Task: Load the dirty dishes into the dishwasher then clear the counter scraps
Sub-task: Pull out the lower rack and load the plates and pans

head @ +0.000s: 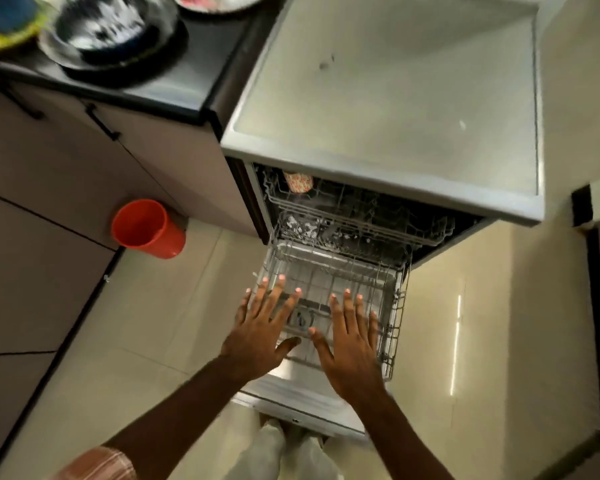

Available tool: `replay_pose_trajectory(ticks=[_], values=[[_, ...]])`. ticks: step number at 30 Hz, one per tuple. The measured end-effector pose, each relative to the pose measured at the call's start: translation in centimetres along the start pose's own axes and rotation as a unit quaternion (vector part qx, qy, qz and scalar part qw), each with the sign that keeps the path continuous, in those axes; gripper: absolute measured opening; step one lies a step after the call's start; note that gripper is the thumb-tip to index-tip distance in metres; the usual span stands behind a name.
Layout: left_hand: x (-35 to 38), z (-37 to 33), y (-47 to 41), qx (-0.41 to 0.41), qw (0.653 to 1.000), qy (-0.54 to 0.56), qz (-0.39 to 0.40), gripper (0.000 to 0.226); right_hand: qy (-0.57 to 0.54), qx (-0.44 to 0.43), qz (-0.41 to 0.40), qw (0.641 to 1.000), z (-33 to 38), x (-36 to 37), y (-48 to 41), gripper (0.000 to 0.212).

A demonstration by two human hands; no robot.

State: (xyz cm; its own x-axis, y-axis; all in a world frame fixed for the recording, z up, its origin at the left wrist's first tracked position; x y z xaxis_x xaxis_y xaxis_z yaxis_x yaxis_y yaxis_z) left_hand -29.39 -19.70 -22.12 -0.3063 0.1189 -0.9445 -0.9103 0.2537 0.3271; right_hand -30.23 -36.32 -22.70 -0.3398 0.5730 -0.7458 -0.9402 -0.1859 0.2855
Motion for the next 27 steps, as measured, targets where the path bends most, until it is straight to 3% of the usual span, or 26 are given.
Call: replay_pose_trajectory(ticks=[6,12,19,27], values=[[-12.9,2.5,5.2,-0.058,0.996,0.005,-0.065,0.086,-0.016,-0.051,-0.029,0.998,8.8,-9.1,1.4,0.080],[-20.1,6.1,11.0,-0.127,0.985,0.000,-0.120,0.086,-0.021,-0.104,-0.039,0.994,16.1,-13.3,2.5,0.080],[-21.7,14.9,16.9,-0.211,0.964,0.046,-0.152,0.089,-0.020,-0.150,-0.017,0.988,23.5,-11.1,1.8,0.080],[-18.4,27.2,23.1,-0.222,0.959,0.068,-0.163,0.091,-0.044,-0.150,-0.043,0.987,33.6,-5.2,1.1,0.086]])
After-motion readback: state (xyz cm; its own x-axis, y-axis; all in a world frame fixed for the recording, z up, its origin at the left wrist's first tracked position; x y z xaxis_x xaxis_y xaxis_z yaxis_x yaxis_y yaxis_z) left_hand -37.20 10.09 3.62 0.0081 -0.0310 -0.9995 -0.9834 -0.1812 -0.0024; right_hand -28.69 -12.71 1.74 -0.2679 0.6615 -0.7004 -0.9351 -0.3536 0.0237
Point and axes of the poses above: each hand's wrist, its own y-axis away from the middle knuckle, its own x-axis out of the palm, z = x × y, the point moved 10 cm from there along -y, towards the middle knuckle, and after that the axes turned 13 degrees about -y, right-handed, at the moved point
